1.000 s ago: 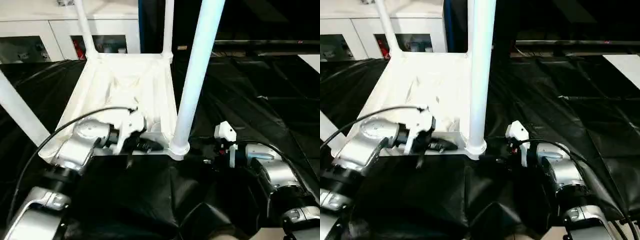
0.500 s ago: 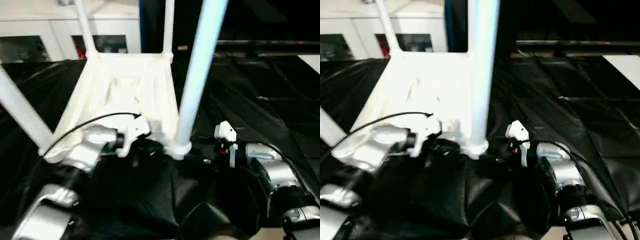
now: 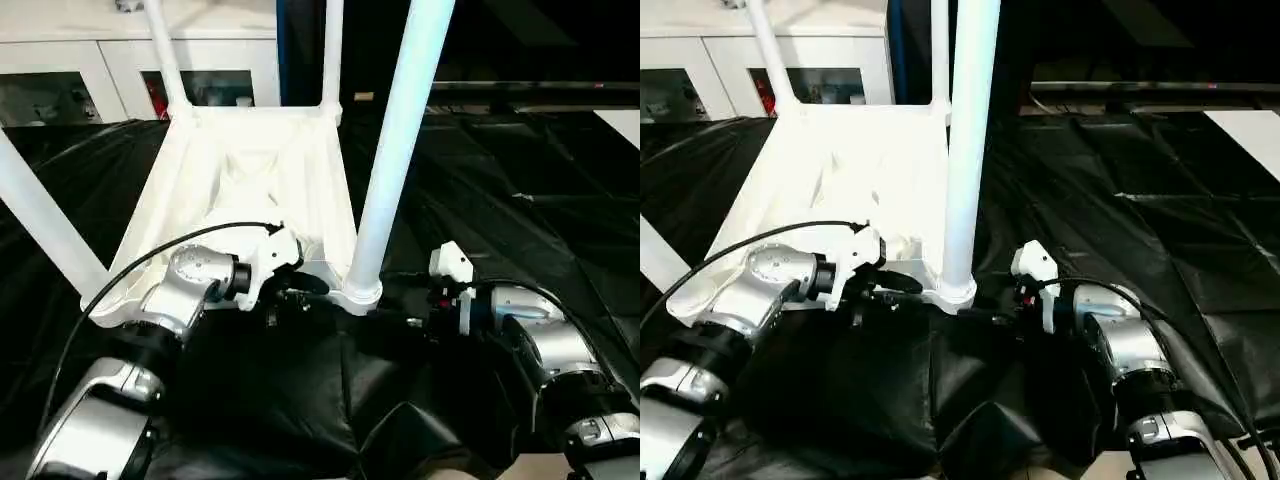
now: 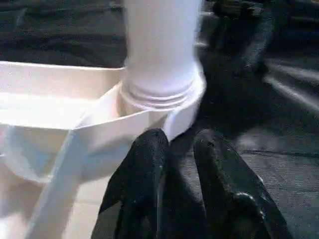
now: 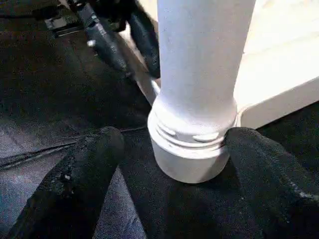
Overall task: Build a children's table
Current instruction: Rotate leg to tighten
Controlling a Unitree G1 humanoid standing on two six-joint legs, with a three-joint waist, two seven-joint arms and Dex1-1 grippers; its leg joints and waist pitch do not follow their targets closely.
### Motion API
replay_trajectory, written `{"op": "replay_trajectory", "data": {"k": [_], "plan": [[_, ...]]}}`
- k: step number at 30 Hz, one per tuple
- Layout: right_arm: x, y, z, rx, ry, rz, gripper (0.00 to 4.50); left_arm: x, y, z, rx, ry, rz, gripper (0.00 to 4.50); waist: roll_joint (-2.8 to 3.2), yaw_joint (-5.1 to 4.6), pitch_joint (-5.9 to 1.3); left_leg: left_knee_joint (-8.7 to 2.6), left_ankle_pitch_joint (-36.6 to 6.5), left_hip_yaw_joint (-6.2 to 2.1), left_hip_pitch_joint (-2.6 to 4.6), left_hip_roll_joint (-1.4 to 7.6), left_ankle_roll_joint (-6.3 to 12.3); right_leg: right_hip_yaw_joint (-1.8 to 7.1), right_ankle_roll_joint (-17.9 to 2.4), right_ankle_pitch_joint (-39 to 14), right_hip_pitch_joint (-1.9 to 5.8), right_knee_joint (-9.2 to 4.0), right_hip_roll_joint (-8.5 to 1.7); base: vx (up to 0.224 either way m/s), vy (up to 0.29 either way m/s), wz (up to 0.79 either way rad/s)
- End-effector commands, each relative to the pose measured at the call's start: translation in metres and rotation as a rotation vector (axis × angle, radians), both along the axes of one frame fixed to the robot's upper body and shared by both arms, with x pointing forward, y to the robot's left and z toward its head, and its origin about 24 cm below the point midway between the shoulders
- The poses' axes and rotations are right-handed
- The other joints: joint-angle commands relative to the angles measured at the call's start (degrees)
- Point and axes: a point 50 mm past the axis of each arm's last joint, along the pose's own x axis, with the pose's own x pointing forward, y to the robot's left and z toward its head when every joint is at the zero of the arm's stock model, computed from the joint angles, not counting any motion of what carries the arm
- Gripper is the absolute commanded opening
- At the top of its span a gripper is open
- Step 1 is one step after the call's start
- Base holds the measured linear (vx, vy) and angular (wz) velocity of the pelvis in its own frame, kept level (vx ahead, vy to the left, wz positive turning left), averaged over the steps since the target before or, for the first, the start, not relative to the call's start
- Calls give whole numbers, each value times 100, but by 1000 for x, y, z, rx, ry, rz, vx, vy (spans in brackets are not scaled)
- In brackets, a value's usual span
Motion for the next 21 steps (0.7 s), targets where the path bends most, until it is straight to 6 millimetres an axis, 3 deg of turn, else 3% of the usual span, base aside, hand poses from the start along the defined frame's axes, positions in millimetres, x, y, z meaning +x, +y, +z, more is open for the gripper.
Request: {"op": "replay_trajectory", "data": {"k": [1,9,16,21], "plan": [[-1,-2,3,4,-14,2,380,4,4,4,2,-24,27,136,-30,22,-404,-389,-1006,-263,135,430,295,299,-1313,-1082,276,-419,-525,0,0,0],[-2,-3,2,-1,-14,7,380,5,7,1,8,-16,22,136,-21,29,-427,-369,-822,-253,128,429,405,294,-1423,-636,284,-367,-516,0,0,0],[-3,-3,2,-4,-18,7,380,4,8,-15,57,32,34,136,-24,38,-412,-383,-996,-260,144,434,319,297,-1351,-960,283,-412,-530,0,0,0],[-1,-3,3,-4,-22,5,380,6,10,-12,64,26,28,97,-28,44,-411,-381,-983,-258,144,433,324,299,-1356,-982,277,-412,-532,0,0,0]]}}
